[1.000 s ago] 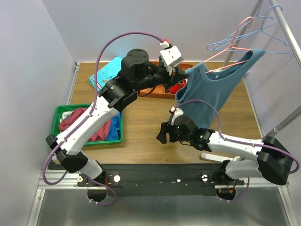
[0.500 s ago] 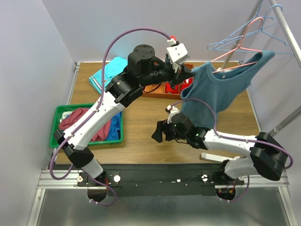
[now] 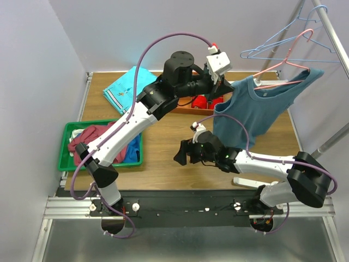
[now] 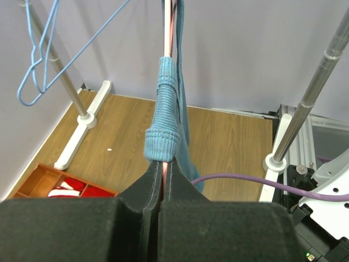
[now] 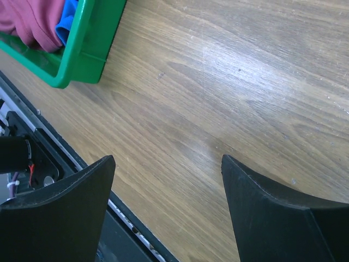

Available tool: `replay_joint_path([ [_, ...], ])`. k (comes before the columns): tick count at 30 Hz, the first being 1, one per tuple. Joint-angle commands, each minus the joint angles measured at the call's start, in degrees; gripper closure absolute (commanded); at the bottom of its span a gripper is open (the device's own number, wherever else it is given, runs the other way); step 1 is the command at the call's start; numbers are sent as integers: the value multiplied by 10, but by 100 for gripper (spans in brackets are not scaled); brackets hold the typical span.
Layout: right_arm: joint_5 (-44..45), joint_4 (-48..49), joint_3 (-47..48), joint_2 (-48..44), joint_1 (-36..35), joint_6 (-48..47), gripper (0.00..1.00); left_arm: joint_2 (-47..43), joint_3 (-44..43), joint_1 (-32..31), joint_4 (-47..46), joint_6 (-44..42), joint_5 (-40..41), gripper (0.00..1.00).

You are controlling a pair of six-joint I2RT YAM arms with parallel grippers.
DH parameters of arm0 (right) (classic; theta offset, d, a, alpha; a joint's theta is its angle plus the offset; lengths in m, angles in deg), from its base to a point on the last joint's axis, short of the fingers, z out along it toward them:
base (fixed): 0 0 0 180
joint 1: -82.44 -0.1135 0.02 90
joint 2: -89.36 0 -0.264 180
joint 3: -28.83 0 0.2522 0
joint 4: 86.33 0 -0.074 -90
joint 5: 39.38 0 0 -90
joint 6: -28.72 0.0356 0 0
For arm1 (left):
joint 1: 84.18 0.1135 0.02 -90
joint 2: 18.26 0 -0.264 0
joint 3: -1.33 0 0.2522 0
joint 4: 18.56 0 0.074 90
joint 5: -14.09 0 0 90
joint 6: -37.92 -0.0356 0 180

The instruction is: Place the tank top on the hanger

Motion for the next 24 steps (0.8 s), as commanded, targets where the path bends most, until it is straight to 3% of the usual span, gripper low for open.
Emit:
replay_joint_path([
  [1, 1, 21, 4, -7, -9, 0, 14, 19, -49, -9, -40, 5, -16, 100],
  [13, -8, 23, -25, -58, -17, -19, 14, 74, -102, -11, -60, 23, -14, 100],
  [24, 1, 30, -21, -33, -17, -7, 14, 115, -163, -41, -33, 28, -34, 100],
])
